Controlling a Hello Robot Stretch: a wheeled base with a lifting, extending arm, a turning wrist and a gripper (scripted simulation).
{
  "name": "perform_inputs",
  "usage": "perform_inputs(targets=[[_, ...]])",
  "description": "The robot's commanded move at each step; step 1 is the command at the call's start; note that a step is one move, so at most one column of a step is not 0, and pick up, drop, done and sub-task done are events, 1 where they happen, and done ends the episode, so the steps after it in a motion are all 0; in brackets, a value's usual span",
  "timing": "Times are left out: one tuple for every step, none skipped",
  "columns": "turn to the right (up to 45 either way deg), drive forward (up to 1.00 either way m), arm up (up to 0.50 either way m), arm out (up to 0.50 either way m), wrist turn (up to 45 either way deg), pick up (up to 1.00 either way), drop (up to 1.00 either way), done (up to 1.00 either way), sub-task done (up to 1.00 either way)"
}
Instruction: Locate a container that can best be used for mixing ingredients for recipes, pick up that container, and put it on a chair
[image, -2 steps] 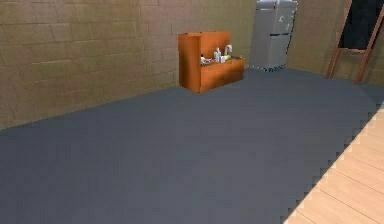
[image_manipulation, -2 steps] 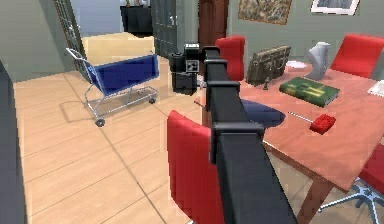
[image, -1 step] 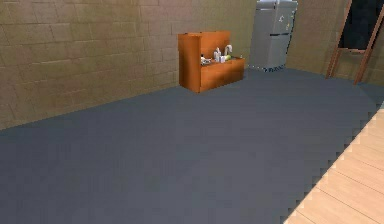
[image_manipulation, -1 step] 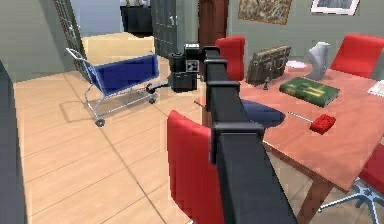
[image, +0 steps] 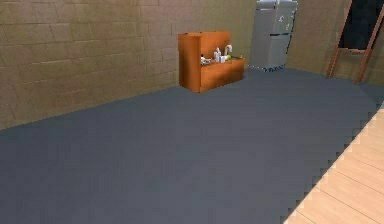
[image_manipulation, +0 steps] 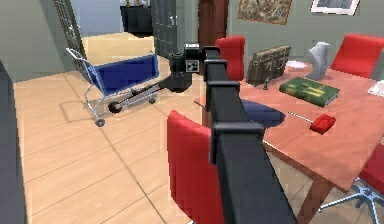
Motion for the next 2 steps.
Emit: perform_inputs(targets=[[0.0,0.0,0.0,0.0,-45.0,0.0,0.0,0.0,0.0],[0.0,0.0,0.0,0.0,-18.0,0.0,0.0,0.0,0.0]])
